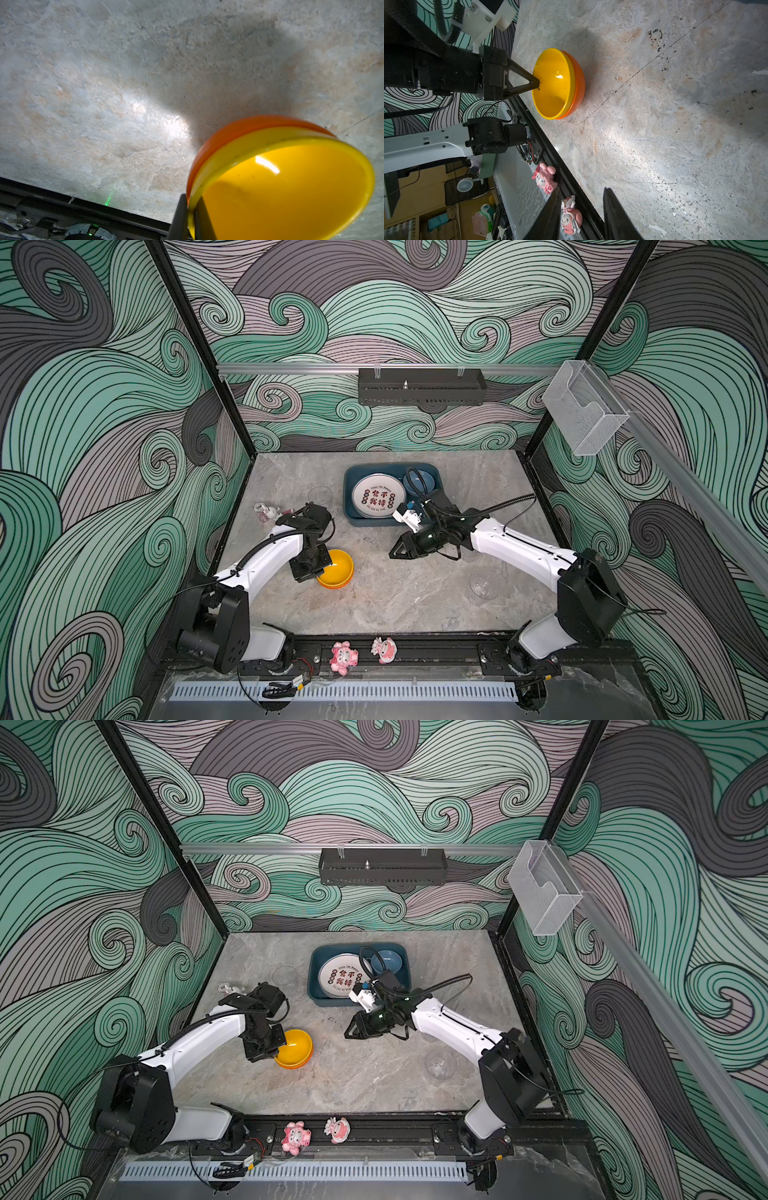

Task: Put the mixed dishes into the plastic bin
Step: 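Grip the yellow bowl rim with the left gripper while the right approaches, then lift the yellow bowl off the orange bowl with the left gripper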

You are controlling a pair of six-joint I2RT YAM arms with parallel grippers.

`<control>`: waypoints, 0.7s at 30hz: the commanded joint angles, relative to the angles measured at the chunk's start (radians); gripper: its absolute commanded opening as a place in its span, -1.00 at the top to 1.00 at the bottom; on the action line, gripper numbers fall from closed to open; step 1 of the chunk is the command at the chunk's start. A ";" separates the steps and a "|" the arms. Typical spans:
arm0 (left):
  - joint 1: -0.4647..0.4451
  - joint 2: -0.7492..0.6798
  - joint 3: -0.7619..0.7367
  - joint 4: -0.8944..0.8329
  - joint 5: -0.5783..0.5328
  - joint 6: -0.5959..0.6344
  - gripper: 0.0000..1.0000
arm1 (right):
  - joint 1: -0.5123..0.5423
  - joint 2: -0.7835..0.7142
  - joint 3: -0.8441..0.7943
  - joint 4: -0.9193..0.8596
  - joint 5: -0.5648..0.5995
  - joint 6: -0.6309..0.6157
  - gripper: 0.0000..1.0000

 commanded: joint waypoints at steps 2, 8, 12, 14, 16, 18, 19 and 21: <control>0.004 -0.016 -0.003 -0.021 0.007 0.001 0.98 | 0.007 0.013 -0.014 0.014 0.015 -0.012 0.29; 0.005 -0.052 0.014 -0.038 0.017 0.008 1.00 | 0.008 0.007 -0.020 0.015 0.019 -0.010 0.29; 0.004 -0.070 0.033 -0.053 0.020 0.015 1.00 | 0.008 0.000 -0.023 0.016 0.026 -0.008 0.28; 0.004 -0.081 0.045 -0.062 0.021 0.019 1.00 | 0.008 -0.003 -0.023 0.015 0.031 -0.005 0.28; 0.005 -0.093 0.053 -0.065 0.026 0.024 1.00 | 0.008 -0.004 -0.022 0.013 0.036 -0.001 0.28; 0.005 -0.105 0.062 -0.070 0.029 0.026 1.00 | 0.008 -0.006 -0.020 0.013 0.041 0.001 0.29; 0.004 -0.112 0.067 -0.073 0.030 0.028 1.00 | 0.008 -0.008 -0.017 0.009 0.044 0.002 0.29; 0.004 -0.124 0.075 -0.074 0.036 0.033 1.00 | 0.008 -0.010 -0.012 0.003 0.052 0.006 0.28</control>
